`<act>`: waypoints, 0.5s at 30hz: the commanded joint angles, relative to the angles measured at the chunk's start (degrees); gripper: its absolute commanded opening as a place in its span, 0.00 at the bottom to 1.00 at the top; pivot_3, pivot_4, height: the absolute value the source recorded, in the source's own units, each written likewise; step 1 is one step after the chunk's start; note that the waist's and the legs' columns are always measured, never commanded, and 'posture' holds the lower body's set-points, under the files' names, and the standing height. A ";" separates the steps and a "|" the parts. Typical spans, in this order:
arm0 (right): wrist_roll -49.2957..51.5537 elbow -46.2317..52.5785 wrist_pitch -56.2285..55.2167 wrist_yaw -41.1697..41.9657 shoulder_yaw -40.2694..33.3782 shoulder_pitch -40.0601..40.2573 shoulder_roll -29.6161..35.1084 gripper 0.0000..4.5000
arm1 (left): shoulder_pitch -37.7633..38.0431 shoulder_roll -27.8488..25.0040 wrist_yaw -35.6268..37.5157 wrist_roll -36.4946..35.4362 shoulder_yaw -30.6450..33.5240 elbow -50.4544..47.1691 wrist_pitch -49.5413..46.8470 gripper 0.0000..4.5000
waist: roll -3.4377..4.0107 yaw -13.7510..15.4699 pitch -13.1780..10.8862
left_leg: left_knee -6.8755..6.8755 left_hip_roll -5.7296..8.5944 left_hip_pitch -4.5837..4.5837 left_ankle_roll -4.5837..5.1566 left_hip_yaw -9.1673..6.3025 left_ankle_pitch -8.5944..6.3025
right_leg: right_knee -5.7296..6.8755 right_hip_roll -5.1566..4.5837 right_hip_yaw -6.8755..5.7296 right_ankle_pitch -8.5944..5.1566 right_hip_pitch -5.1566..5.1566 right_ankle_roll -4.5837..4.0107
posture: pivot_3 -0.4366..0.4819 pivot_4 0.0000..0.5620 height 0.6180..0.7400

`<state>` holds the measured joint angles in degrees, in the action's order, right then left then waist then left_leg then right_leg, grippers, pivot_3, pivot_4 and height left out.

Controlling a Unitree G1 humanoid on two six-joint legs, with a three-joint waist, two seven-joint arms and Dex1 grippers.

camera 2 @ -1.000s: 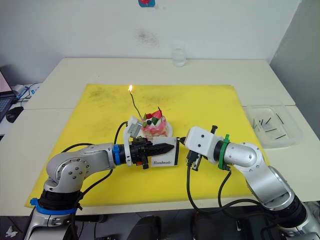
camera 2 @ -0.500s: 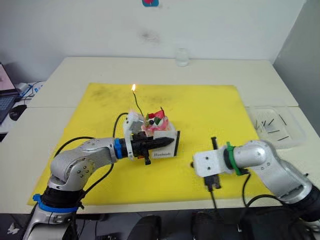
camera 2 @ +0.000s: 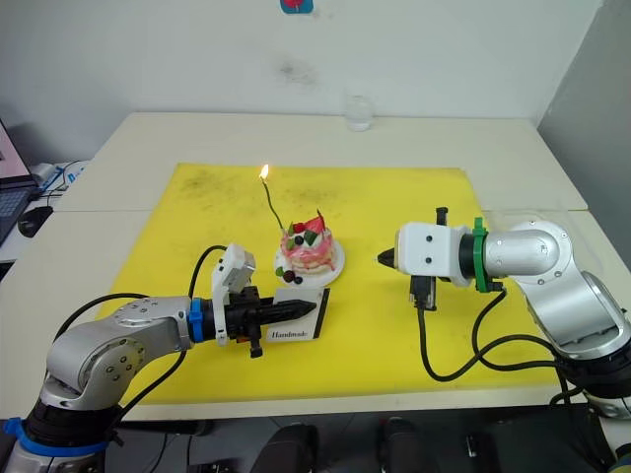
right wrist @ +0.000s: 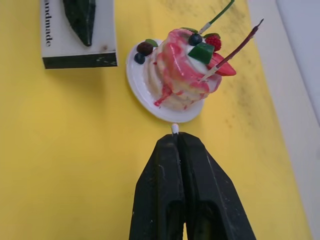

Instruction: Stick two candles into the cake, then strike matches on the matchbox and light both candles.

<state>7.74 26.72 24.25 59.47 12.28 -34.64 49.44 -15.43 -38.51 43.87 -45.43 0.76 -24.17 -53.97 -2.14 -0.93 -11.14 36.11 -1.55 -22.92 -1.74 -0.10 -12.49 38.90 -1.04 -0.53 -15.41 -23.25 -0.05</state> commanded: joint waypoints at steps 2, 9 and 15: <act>0.03 1.30 0.94 -1.82 -2.10 -1.00 -0.83 0.01 | -1.48 0.80 -0.57 -1.16 1.18 -0.71 -0.01 0.00 | 0.00 0.02 0.00 | 0.01 0.01 -0.01 0.00 0.00 0.00 | -0.02 0.00 0.00 0.00 0.00 0.01 | 0.48 0.27 1.00; 1.14 3.24 3.65 -3.57 -2.30 -0.58 -2.60 0.01 | -3.17 2.85 -1.71 -1.38 1.01 0.53 -0.47 0.00 | 0.00 0.26 0.00 | -0.02 -0.04 -0.01 0.00 0.02 0.00 | 0.00 0.05 -0.07 0.00 0.00 -0.01 | 0.48 0.27 1.00; 0.90 4.00 5.43 -5.12 -1.66 -2.31 -4.55 0.01 | -2.36 2.44 -1.26 -0.81 0.40 0.76 -0.14 0.00 | 0.00 0.25 0.00 | -0.01 -0.05 -0.01 0.00 0.02 0.00 | 0.01 0.07 -0.04 0.00 0.00 -0.01 | 0.48 0.27 1.00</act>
<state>8.11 29.11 29.40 55.38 12.26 -35.10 45.10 -17.98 -35.82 42.08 -46.08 0.81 -22.55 -54.63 -2.14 -0.67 -11.14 36.10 -1.60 -22.92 -1.74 -0.09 -12.49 38.92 -0.97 -0.57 -15.41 -23.25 -0.06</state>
